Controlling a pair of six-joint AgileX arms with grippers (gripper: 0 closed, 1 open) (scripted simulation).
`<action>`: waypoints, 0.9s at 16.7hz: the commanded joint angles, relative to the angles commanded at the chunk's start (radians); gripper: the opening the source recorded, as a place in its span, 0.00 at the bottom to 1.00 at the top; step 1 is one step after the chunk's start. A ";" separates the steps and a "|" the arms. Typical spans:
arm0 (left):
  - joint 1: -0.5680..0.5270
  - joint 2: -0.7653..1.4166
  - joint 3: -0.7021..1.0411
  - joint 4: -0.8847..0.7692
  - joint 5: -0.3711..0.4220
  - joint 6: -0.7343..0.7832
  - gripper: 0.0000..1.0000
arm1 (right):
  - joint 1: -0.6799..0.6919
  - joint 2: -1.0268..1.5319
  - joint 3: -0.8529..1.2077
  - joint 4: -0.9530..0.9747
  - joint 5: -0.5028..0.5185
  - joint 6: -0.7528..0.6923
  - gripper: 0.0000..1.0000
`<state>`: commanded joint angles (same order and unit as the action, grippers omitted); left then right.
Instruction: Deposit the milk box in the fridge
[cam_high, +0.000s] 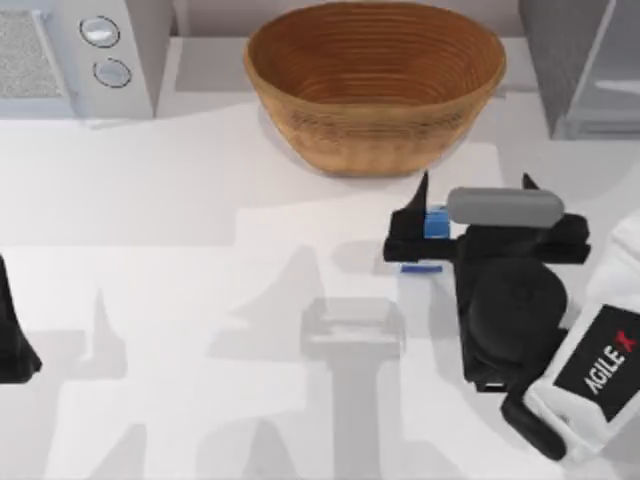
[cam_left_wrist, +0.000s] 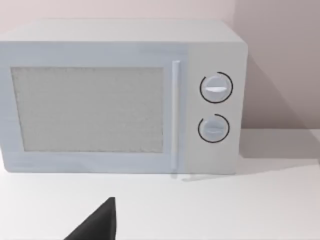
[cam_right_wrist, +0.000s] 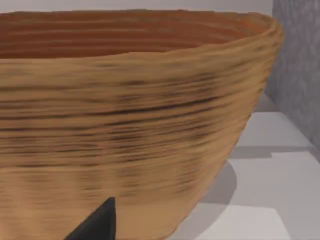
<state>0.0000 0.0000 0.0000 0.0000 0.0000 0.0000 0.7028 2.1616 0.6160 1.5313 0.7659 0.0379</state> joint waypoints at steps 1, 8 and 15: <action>0.000 0.000 0.000 0.000 0.000 0.000 1.00 | 0.027 0.072 0.021 0.052 0.023 -0.004 1.00; 0.000 0.000 0.000 0.000 0.000 0.000 1.00 | 0.135 0.351 0.102 0.252 0.110 -0.024 1.00; 0.000 0.000 0.000 0.000 0.000 0.000 1.00 | 0.126 0.371 0.127 0.234 0.099 -0.020 1.00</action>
<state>0.0000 0.0000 0.0000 0.0000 0.0000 0.0000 0.8287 2.5325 0.7426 1.7654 0.8653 0.0183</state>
